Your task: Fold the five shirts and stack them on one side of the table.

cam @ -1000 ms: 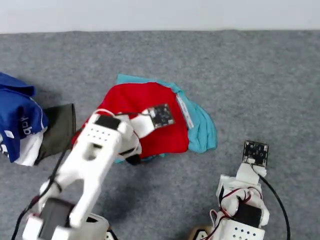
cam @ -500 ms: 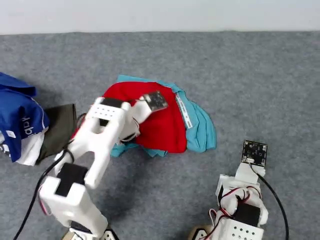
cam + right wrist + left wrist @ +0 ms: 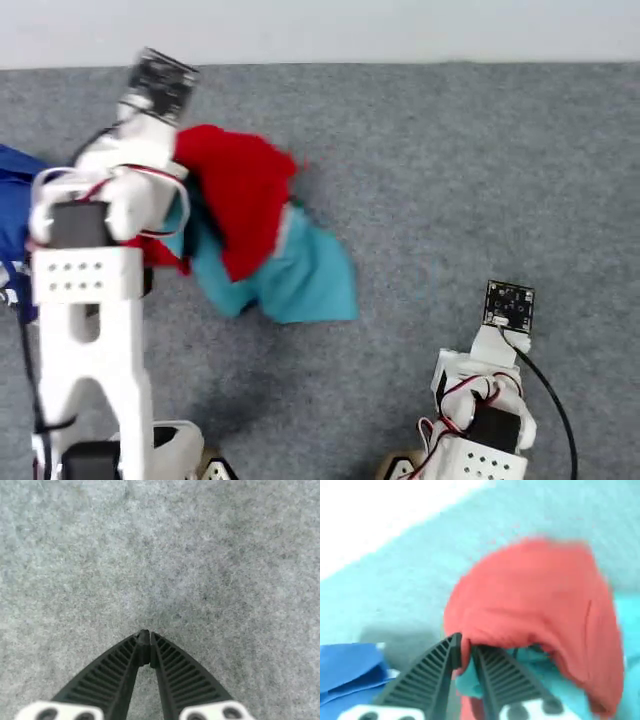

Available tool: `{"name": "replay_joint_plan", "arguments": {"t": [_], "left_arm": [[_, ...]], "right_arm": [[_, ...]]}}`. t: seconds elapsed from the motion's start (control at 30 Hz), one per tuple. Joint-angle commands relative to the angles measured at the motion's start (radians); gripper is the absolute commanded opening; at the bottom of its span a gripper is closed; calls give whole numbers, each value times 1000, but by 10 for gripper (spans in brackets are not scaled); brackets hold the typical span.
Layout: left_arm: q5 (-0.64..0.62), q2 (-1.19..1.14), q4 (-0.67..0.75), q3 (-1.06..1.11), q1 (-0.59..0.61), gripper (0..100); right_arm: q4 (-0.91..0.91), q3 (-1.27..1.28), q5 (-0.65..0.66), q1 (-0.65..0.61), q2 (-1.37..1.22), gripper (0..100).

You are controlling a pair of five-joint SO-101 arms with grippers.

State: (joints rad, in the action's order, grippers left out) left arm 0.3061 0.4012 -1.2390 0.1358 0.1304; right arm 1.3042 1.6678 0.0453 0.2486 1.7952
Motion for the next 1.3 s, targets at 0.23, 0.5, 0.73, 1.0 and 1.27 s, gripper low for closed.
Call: {"name": "replay_joint_plan", "arguments": {"t": [0.23,0.5,0.73,1.0,1.27], "left_arm": [[20,94,-6,-101,143,7],[166,103,2,-45,193,8],[86,92,219,-41,459,6],[83,89,399,-31,741,6],[232,-92,531,142,876,8]], "right_arm": [[4,15,-5,10,15,9],[4,15,-5,10,15,9],[4,15,-5,10,15,9],[4,15,-5,10,15,9],[4,15,-5,10,15,9]]}}
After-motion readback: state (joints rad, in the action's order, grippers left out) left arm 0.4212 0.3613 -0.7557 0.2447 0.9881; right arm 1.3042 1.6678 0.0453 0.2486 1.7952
